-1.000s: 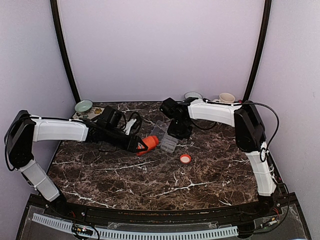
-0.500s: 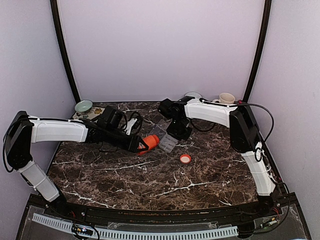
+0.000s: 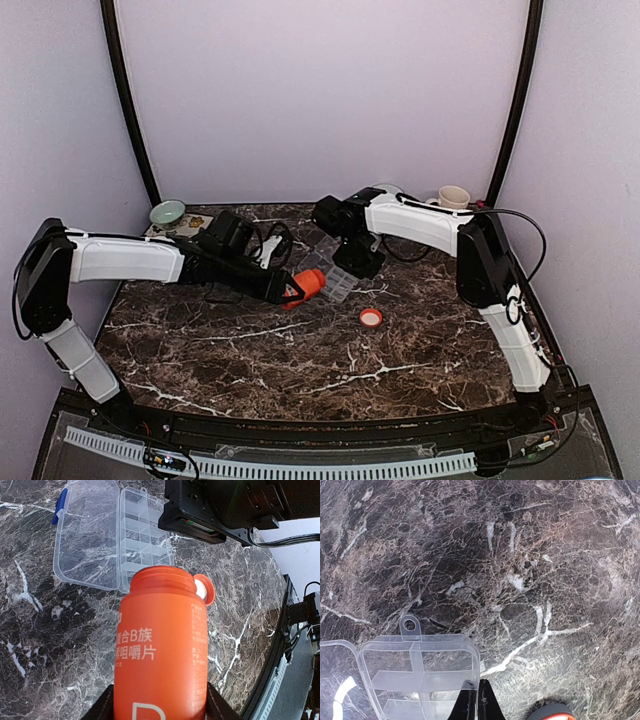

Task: Sort the pills into containers
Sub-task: Pour the pill into the compartment of the pill container.

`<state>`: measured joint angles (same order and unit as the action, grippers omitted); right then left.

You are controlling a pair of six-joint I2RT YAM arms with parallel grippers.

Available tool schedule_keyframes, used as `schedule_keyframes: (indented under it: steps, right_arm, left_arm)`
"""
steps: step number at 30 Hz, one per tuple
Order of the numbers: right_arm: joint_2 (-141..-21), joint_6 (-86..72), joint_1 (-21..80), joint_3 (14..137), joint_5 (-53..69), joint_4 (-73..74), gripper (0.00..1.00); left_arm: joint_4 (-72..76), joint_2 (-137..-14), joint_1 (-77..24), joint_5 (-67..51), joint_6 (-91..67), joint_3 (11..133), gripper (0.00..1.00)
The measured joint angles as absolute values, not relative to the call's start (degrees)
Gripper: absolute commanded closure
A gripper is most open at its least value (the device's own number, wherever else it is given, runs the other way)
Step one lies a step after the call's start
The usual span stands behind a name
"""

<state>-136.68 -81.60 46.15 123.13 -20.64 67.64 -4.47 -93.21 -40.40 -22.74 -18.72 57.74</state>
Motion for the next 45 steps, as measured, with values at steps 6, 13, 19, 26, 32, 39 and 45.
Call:
schedule_keyframes:
  steps: [6,13,19,26,32,39,45]
  right_arm:
    - [-136.7,-82.6,47.0,124.3,-21.3,69.1,1.0]
    - [-136.7,-83.6,47.8,127.3,-22.9,70.7,1.0]
    - [-136.8,-84.4,48.8,128.3,-24.6,71.5,1.0]
    - [-137.0,-84.8,49.6,128.3,-26.6,72.4,1.0]
    - [-137.0,-85.0,50.4,128.3,-28.2,73.1,1.0]
    - [-137.0,-85.2,51.0,128.3,-29.6,73.7,1.0]
    - [-137.0,-85.6,51.0,128.3,-30.4,73.7,1.0]
  left_arm:
    - [-4.4,-95.8,-40.7,-22.6,-18.7,59.5,1.0]
    - [-4.4,-97.6,-41.1,-22.7,-18.7,61.2,1.0]
    - [-4.4,-97.9,-41.1,-22.2,-18.6,61.8,1.0]
    - [-4.7,-97.9,-41.2,-21.5,-18.2,61.8,1.0]
    - [-4.9,-97.9,-41.2,-20.4,-18.2,61.8,1.0]
    - [-5.9,-97.8,-41.2,-19.8,-18.2,61.8,1.0]
    - [-6.4,-97.8,-41.8,-19.7,-18.2,61.8,1.0]
